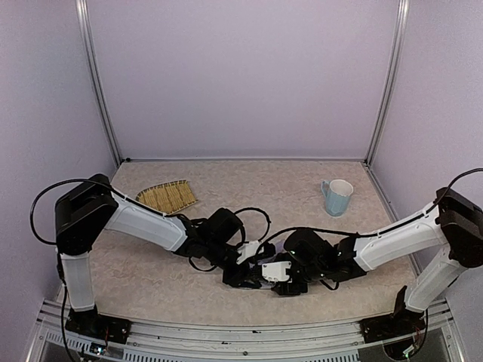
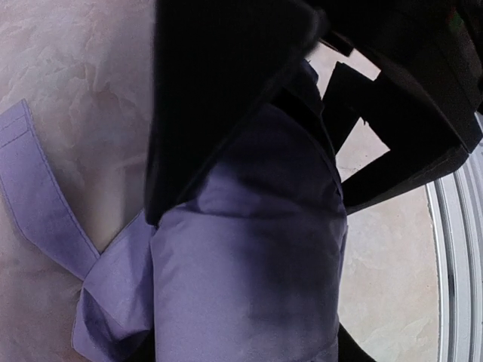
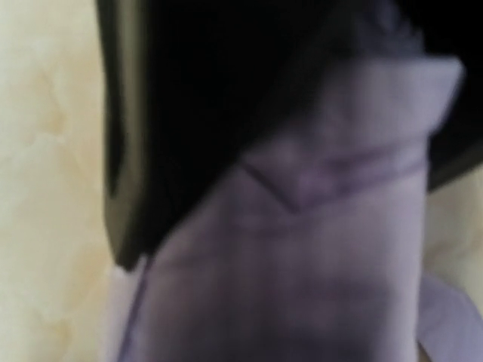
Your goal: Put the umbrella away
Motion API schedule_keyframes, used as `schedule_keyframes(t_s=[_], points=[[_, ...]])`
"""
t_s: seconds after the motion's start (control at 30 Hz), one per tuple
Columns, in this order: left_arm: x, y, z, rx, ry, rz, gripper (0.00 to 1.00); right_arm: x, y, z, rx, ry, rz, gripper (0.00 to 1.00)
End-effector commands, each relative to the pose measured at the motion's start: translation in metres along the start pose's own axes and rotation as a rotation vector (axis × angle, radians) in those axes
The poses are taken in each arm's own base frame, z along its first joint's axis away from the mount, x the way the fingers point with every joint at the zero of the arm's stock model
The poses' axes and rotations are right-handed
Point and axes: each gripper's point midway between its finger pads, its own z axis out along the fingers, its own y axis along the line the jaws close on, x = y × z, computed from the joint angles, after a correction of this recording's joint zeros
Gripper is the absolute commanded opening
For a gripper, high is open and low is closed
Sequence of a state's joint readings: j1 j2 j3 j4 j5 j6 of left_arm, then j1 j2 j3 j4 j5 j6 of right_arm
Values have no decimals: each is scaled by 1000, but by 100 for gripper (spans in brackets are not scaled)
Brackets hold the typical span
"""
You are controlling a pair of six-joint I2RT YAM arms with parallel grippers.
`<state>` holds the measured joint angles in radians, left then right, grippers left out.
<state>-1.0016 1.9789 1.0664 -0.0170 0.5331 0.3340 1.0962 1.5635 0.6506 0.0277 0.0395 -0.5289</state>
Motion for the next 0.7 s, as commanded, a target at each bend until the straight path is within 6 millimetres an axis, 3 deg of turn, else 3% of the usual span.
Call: schedule_keyframes(t_s=[0.0, 0.07, 0.17, 0.27, 0.47, 0.5, 0.53, 0.67], points=[[103, -35, 11, 135, 303, -180, 30, 37, 10, 10, 2, 179, -31, 49], [102, -35, 9, 138, 297, -183, 30, 37, 9, 9, 6, 189, -32, 31], [98, -34, 5, 132, 279, -179, 31, 35, 6, 5, 13, 193, -28, 16], [79, -28, -5, 83, 239, -157, 42, 32, 6, 2, 7, 183, -21, 4], [8, -4, -44, -126, 20, -25, 78, 16, 1, -3, 12, 128, 10, 0], [-9, -1, -58, -173, -39, 10, 94, 14, -1, -5, 19, 119, 14, 0], [-21, 0, -69, -212, -88, 39, 98, 12, -2, -7, 25, 108, 19, 0], [-63, 1, -124, -394, -305, 139, 99, -4, -9, -20, 37, 34, 49, 0]])
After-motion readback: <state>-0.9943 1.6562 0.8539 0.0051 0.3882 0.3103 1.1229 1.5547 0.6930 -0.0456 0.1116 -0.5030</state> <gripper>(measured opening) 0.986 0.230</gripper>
